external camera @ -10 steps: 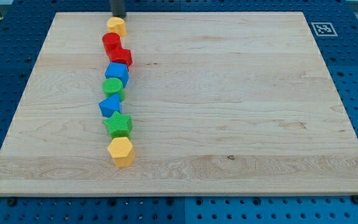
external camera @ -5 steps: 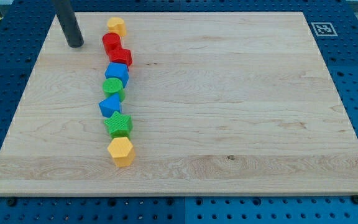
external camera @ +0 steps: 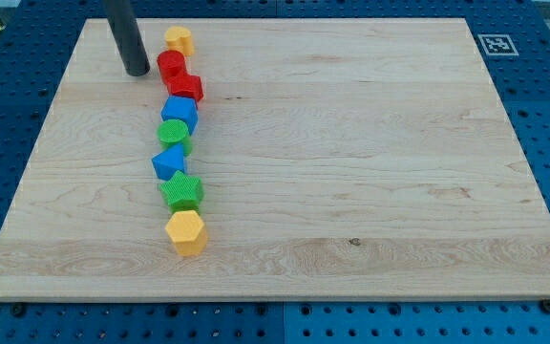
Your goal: Slide the red circle a bit right
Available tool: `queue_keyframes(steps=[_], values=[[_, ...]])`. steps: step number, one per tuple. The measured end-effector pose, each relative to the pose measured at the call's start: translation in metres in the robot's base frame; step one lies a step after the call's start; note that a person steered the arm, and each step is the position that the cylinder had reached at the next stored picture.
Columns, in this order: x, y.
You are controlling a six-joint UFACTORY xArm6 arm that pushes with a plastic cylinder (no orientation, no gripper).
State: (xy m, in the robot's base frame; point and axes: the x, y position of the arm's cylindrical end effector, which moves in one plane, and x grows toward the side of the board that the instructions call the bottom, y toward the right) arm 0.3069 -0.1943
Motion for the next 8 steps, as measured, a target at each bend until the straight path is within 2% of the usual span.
queue_keyframes(steps=[4, 5, 6, 8], values=[[-0.015, 0.016], [-0.013, 0.008], [0.011, 0.007], [0.012, 0.023]])
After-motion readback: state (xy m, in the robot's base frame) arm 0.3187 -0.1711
